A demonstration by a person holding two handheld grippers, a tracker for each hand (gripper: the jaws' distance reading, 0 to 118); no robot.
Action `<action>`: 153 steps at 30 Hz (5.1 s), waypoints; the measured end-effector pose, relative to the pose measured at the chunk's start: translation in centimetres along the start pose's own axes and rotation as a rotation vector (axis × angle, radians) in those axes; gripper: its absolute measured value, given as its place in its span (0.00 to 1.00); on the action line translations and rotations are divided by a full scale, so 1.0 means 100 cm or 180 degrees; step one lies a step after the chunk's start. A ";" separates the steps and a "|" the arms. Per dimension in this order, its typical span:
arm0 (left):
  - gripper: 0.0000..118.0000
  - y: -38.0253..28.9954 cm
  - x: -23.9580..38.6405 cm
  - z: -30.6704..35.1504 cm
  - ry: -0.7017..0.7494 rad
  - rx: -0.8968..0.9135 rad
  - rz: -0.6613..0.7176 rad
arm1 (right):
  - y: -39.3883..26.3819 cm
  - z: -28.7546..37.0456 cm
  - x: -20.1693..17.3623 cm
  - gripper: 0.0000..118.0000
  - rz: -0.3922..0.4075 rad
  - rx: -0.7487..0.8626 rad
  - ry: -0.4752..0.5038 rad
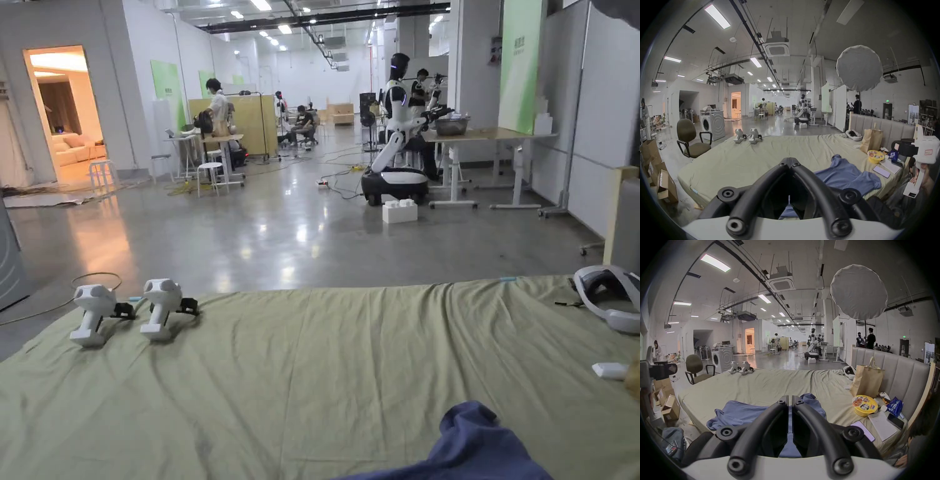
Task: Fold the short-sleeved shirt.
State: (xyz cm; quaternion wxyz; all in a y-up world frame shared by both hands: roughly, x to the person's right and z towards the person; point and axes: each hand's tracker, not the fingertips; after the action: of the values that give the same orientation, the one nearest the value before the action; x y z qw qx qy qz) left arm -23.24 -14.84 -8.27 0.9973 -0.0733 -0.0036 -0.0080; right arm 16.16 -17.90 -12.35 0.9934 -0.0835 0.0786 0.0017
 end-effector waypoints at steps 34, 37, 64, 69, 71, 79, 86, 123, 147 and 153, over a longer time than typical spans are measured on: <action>0.08 -0.176 -0.091 -0.421 0.0288 -0.2798 0.0668 | -0.080 -0.076 0.059 0.05 -0.0810 -0.1358 -0.0225; 0.08 -0.179 -0.085 -0.425 0.0327 -0.2870 0.0523 | -0.069 -0.101 0.063 0.05 -0.0755 -0.1374 -0.0060; 0.04 -0.145 -0.093 -0.391 0.0108 -0.2499 0.0491 | -0.102 -0.366 0.144 0.03 -0.0412 -0.2419 -0.0351; 0.04 -0.106 -0.103 -0.306 -0.0158 -0.2169 0.0711 | -0.062 -0.259 0.141 0.03 -0.0557 -0.1982 -0.0163; 0.04 -0.101 -0.104 -0.268 -0.0198 -0.2086 0.0750 | -0.056 -0.217 0.139 0.03 -0.0598 -0.1927 -0.0198; 0.04 -0.148 -0.107 -0.177 -0.0370 -0.2344 0.0963 | -0.110 -0.110 0.143 0.03 -0.0912 -0.2092 -0.0361; 0.76 -0.173 -0.112 -0.167 -0.0324 -0.2306 0.1115 | -0.152 -0.109 0.128 0.63 -0.0772 -0.2217 -0.0347; 0.02 -0.070 -0.094 -0.078 -0.0224 -0.0742 0.1302 | -0.030 -0.018 0.005 0.07 -0.0210 -0.0396 0.0198; 0.12 -0.229 -0.142 -0.206 -0.1087 -0.2090 0.3587 | -0.045 -0.013 0.000 0.06 -0.0407 -0.0893 0.0068; 0.12 -0.217 -0.144 -0.194 -0.0876 -0.1822 0.3722 | -0.044 -0.014 0.001 0.06 -0.0447 -0.0935 0.0061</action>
State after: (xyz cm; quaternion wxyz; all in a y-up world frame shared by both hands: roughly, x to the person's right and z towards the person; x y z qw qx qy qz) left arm -37.92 -38.96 -24.40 0.7690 -0.3255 -0.0882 0.5431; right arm 16.12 -22.50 -13.04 0.9674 -0.2331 0.0810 -0.0570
